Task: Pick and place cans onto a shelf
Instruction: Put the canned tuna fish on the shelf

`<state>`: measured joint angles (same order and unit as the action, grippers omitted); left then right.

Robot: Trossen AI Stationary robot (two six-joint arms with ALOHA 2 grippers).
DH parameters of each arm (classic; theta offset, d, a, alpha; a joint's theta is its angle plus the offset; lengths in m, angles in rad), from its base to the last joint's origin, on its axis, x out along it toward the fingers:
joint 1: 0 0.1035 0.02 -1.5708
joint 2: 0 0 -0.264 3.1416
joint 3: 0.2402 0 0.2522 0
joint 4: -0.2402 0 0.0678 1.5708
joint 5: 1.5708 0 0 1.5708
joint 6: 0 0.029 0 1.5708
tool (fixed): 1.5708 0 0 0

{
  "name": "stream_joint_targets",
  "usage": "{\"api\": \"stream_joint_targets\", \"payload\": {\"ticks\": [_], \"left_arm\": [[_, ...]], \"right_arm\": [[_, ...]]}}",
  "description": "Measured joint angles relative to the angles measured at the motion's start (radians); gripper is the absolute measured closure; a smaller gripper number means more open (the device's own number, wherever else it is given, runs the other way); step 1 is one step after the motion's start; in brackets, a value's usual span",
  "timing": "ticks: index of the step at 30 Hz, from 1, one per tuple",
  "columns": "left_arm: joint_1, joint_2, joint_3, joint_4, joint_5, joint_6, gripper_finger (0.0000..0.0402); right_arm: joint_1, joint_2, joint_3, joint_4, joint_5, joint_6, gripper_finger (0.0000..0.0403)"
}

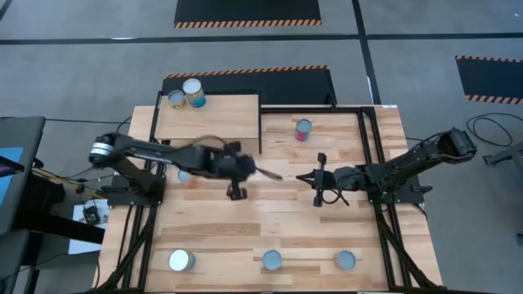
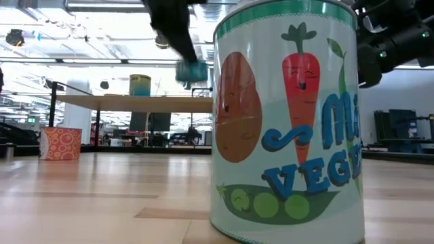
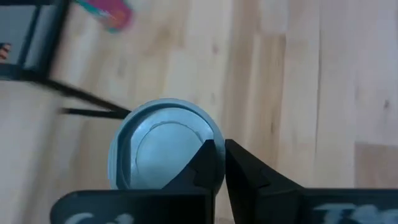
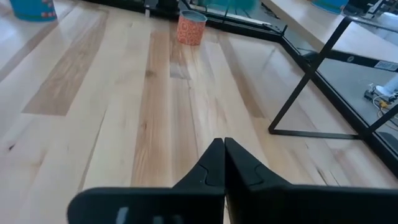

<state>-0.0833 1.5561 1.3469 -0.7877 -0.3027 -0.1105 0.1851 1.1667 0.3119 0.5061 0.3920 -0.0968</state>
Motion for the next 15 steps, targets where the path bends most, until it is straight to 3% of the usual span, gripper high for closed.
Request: {"api": "stream_joint_targets", "payload": {"ticks": [5,9,15], "left_arm": [[0.088,-0.129,0.051,-0.093,-0.051,-0.029,0.0398],[0.252,-0.175,0.051,-0.137,-0.069,-0.022,0.0398],[0.534,-0.127,0.050,-0.117,0.079,0.108,0.0398]], "right_arm": [[0.000,0.000,0.000,0.002,0.000,-0.004,0.0388],[-0.003,0.000,0.000,0.006,0.000,-0.004,0.0385],[-0.003,0.000,0.000,0.015,0.000,-0.004,0.0390]]}}
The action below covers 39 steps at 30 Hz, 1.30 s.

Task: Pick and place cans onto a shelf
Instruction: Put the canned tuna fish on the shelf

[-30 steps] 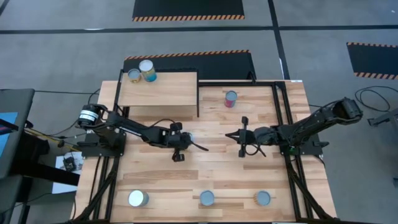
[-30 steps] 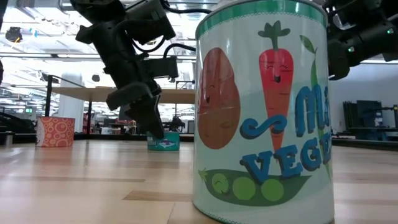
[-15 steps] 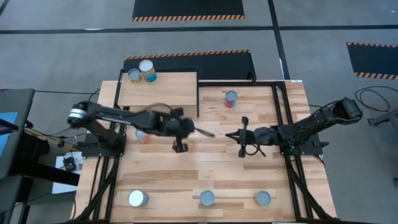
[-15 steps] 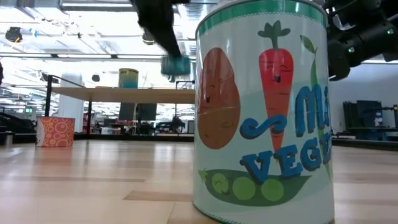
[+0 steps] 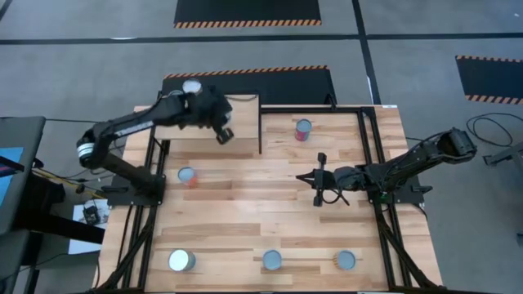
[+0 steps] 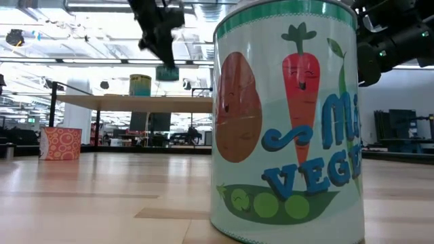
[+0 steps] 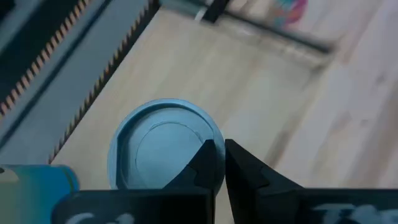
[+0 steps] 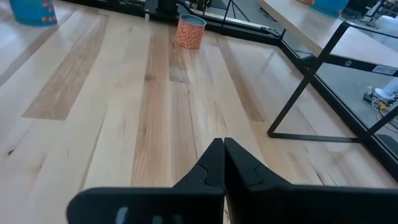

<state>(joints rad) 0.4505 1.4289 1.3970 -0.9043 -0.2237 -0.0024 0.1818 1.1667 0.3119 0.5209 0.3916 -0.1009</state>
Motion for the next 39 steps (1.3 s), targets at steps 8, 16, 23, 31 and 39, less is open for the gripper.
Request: {"api": "stream_joint_targets", "payload": {"ticks": [8,16,23,31,39], "left_arm": [[0.223,0.084,-0.001,0.095,0.083,0.066,0.0399],[0.291,0.151,0.001,0.129,0.114,0.091,0.0398],[0.289,0.167,0.001,0.176,0.114,0.094,0.0395],[0.286,0.166,0.001,0.174,0.115,0.086,0.0395],[0.285,0.146,0.000,0.151,0.133,0.076,0.0395]], "right_arm": [[-0.001,0.000,0.000,0.004,0.000,-0.003,0.0386],[-0.014,0.000,0.000,0.005,0.000,-0.005,0.0389],[-0.014,0.000,0.000,0.011,0.000,-0.004,0.0388],[-0.014,0.000,0.000,0.011,0.000,-0.004,0.0386],[-0.014,0.000,0.000,0.011,-0.001,-0.005,0.0389]]}}
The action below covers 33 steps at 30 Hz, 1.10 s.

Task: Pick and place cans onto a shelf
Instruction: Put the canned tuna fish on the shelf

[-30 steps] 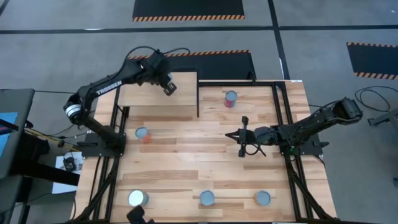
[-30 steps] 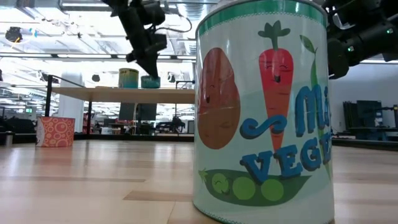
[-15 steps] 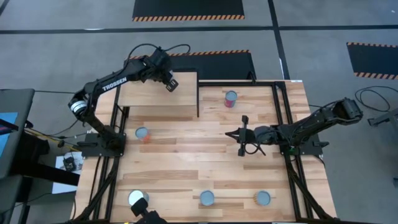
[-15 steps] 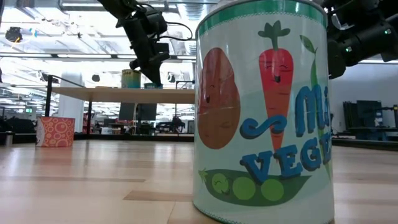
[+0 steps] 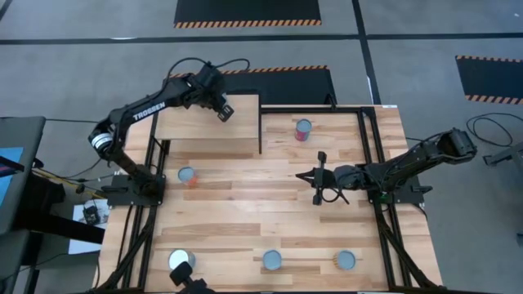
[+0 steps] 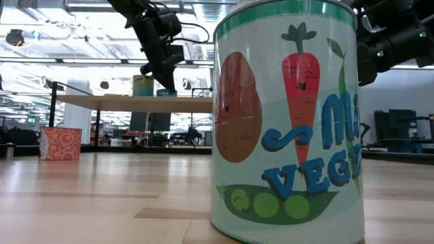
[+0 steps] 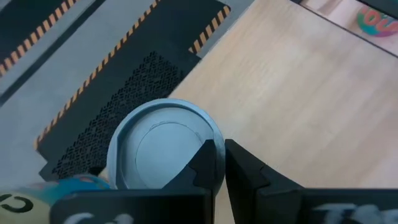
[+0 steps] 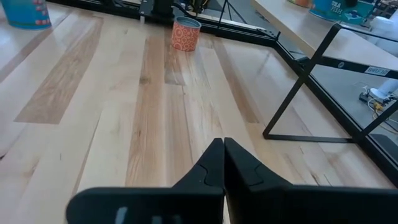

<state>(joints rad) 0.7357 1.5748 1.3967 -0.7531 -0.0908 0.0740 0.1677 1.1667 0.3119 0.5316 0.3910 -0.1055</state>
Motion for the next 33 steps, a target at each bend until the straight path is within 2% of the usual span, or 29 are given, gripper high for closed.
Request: {"api": "stream_joint_targets", "payload": {"ticks": [13,20,25,33], "left_arm": [[0.000,-0.061,-0.002,0.002,0.012,-0.010,0.0395],[-0.022,-0.024,-0.001,0.042,0.022,-0.045,0.0396],[-0.029,0.002,-0.001,0.045,-0.025,-0.090,0.0395],[-0.037,0.001,-0.001,0.047,-0.027,-0.131,0.0391]], "right_arm": [[0.000,0.000,0.000,0.000,0.000,-0.001,0.0389],[0.000,0.000,0.000,0.027,0.000,-0.016,0.0388],[0.000,0.000,0.000,0.026,0.000,-0.017,0.0389],[0.000,0.000,0.000,0.026,0.000,-0.026,0.0387]]}}
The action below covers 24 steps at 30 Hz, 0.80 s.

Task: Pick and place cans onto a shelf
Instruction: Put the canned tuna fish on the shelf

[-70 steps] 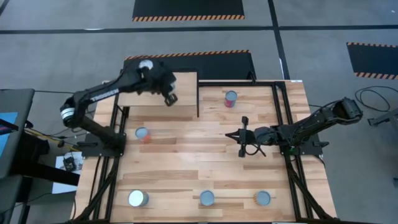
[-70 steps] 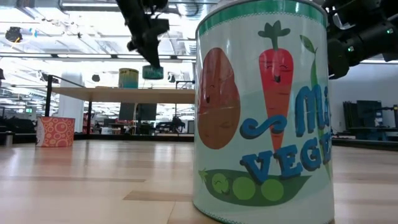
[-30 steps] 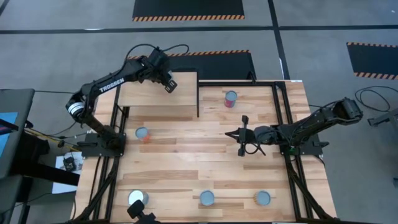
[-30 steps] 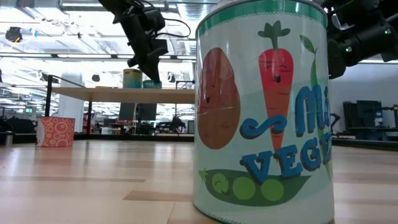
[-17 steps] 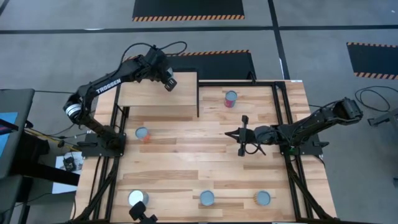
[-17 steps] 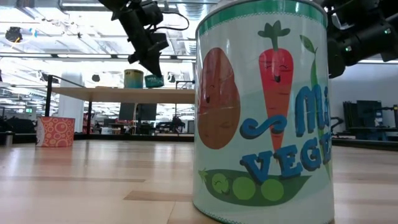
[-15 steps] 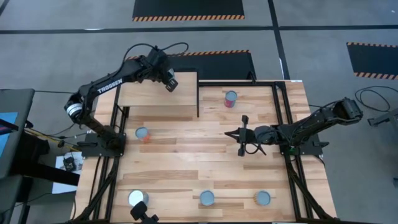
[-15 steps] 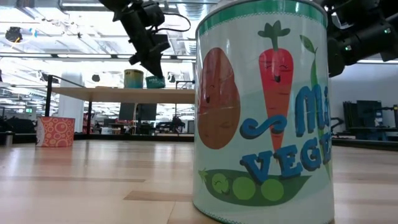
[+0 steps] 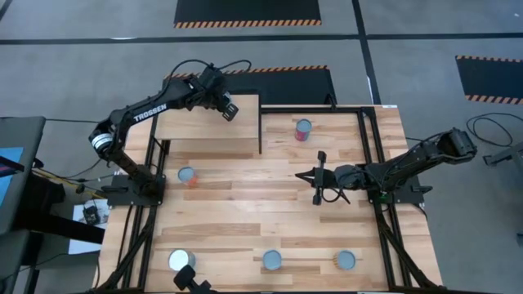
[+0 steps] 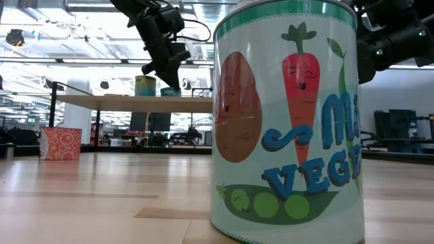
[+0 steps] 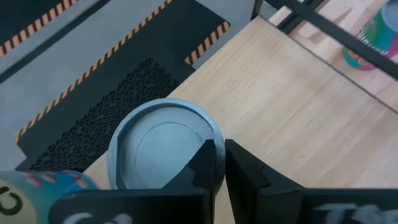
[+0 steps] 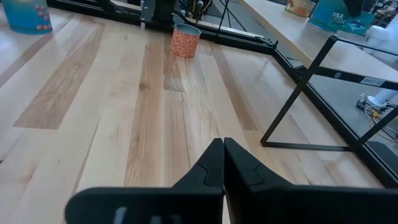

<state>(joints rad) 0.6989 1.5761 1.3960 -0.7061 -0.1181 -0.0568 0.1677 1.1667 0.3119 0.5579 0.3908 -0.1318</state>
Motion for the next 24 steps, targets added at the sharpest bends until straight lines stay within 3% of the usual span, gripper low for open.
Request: {"api": "stream_joint_targets", "payload": {"ticks": [6,17,24], "left_arm": [[-0.014,0.000,0.000,-0.002,-0.002,-0.012,0.0367],[-0.053,-0.006,0.000,-0.016,-0.019,0.017,0.0365],[-0.182,-0.051,0.002,-0.033,-0.020,0.055,0.0392]], "right_arm": [[0.000,0.000,0.000,0.000,0.000,0.000,0.0388],[0.000,0.000,0.000,-0.002,0.000,0.000,0.0389],[0.000,0.000,0.000,-0.005,0.000,0.000,0.0388]]}}
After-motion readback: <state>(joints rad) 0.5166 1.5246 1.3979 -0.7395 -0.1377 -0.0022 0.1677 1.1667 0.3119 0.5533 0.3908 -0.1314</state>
